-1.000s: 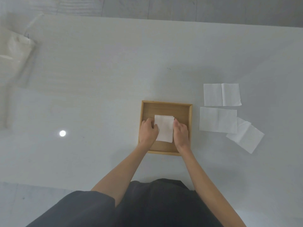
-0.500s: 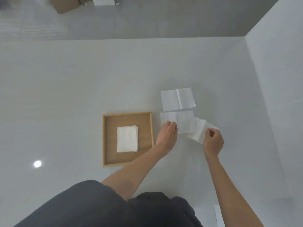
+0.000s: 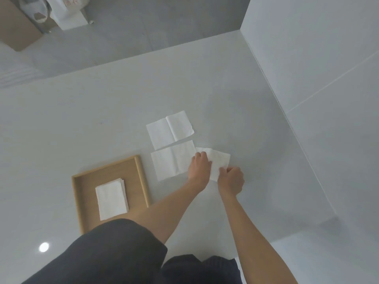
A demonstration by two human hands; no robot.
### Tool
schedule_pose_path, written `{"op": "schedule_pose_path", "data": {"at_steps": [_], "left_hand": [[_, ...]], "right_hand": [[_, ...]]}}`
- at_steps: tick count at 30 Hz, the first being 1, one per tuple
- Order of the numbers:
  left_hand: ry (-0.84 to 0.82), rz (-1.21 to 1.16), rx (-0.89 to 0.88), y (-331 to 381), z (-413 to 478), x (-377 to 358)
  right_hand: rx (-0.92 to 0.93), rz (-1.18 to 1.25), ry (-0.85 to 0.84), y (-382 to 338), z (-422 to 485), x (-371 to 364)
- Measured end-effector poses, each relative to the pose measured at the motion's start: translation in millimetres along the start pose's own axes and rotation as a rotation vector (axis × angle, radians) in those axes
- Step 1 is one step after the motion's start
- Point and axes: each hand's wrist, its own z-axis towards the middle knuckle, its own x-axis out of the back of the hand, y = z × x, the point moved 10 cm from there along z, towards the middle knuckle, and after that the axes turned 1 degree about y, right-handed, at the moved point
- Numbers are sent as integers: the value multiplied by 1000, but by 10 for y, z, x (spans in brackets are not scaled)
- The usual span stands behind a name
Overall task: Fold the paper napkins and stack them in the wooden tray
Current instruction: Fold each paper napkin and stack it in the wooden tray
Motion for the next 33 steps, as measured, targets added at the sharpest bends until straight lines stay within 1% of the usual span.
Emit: {"op": "schedule_pose_path", "data": {"at_steps": [4,7,10,13,16,20,24,27,28,30,32,33], "left_hand": [[-30,71,34,-33,53,-114],[-26,95,42,-26,81,-129],[-27,115,39,13,95,-111],[-26,123,22,42,83,-86],[-17,73,19,11,62,-63],[27,-55,3,6,41,31],[72,-245,17,24,-7,151],[41,-464,86,3,-45,158],[4,-575,125,-5,-69,153],[-104,-906,232,-39,-142,106],[-198,-1206,371,-77,-269,54],[-236,-1305,412,-101,-335,37]], "right_hand": [[-20,-36,-18,-27,18,-44],[7,-45,-17,-34,19,-15],[77,11,-21,-106,-10,38],[113,145,-47,-172,-52,106],[93,246,-107,-196,-62,142],[187,244,-164,-386,-59,281],[288,184,-164,-579,-43,542],[293,222,-228,-677,-32,655],[268,275,-273,-699,-37,668],[209,378,-375,-746,-83,680],[213,389,-456,-825,-175,677],[237,374,-494,-883,-250,659]]}}
